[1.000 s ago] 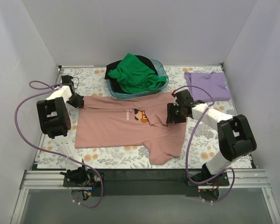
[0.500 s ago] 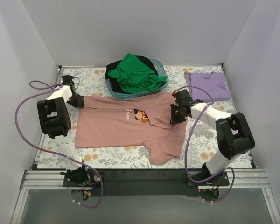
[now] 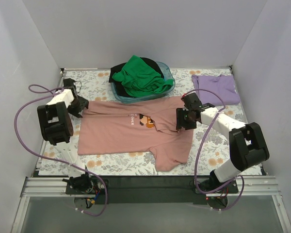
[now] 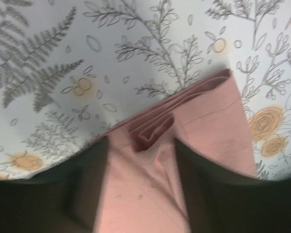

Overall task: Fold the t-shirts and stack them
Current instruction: Fold the tshirt

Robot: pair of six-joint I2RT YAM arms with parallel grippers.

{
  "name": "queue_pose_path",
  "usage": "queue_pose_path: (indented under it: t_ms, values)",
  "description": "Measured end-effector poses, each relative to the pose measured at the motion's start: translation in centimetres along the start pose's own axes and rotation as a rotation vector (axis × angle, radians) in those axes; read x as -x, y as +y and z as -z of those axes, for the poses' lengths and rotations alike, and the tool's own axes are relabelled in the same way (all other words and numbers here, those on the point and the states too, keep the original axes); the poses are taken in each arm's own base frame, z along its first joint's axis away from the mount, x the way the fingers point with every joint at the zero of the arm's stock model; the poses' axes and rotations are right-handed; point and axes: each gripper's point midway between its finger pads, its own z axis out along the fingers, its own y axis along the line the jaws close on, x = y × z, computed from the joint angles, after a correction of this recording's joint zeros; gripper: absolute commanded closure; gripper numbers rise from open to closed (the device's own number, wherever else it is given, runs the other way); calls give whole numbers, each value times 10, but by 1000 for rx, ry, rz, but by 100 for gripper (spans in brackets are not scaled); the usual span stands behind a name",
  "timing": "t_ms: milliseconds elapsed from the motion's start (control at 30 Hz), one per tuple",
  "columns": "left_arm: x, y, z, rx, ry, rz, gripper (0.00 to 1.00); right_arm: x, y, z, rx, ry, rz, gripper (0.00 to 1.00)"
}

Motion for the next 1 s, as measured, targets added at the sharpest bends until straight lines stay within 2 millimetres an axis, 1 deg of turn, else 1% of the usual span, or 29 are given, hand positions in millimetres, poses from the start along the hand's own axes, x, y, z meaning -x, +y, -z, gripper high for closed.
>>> queue_pose_path:
  t_ms: [33, 67, 133, 167, 233, 367, 433, 467, 533, 567, 600, 700, 767, 833, 900, 967, 1000]
  values:
    - [1, 2, 3, 6, -2, -2, 28, -2, -1, 0, -4, 9, 5, 24]
    - [1, 5, 6, 16, 1, 3, 22, -4, -1, 1, -6, 16, 8, 2]
    - [2, 10, 17, 20, -8, 21, 11, -2, -1, 7, -5, 11, 21, 2]
    - [2, 14, 24, 20, -15, 30, 10, 0, 1, 12, -1, -2, 31, 2]
    - [2, 22, 47, 8, -38, 53, 9, 7, 4, 27, 16, -47, 40, 1]
    - [-1, 42, 102, -44, -108, 105, 9, 23, 17, 71, 90, -198, 52, 2]
    - [-10, 59, 119, -49, -131, 130, 7, 18, 19, 86, 122, -239, 56, 2]
    - [-18, 70, 122, -40, -132, 143, 5, 13, 19, 89, 131, -246, 56, 2]
    - [-37, 96, 121, 2, -114, 169, 4, -3, 16, 89, 142, -235, 56, 2]
    - [-47, 107, 117, 25, -98, 179, 4, -12, 14, 87, 144, -220, 53, 2]
    - [-61, 123, 111, 65, -72, 196, 4, -20, 11, 85, 144, -207, 49, 2]
    - [-96, 161, 98, 155, -9, 244, 4, -39, 6, 80, 143, -176, 41, 1]
    - [-111, 176, 97, 181, 7, 279, 4, -46, 4, 78, 146, -167, 40, 2]
    - [-117, 183, 100, 185, 3, 315, 4, -51, 3, 76, 150, -157, 40, 2]
    - [-117, 184, 101, 175, -13, 346, 4, -54, 2, 74, 152, -148, 40, 2]
    - [-119, 186, 99, 179, -16, 368, 4, -55, 2, 74, 152, -146, 40, 1]
    - [-120, 187, 96, 183, -13, 375, 7, -55, 2, 74, 152, -147, 41, 2]
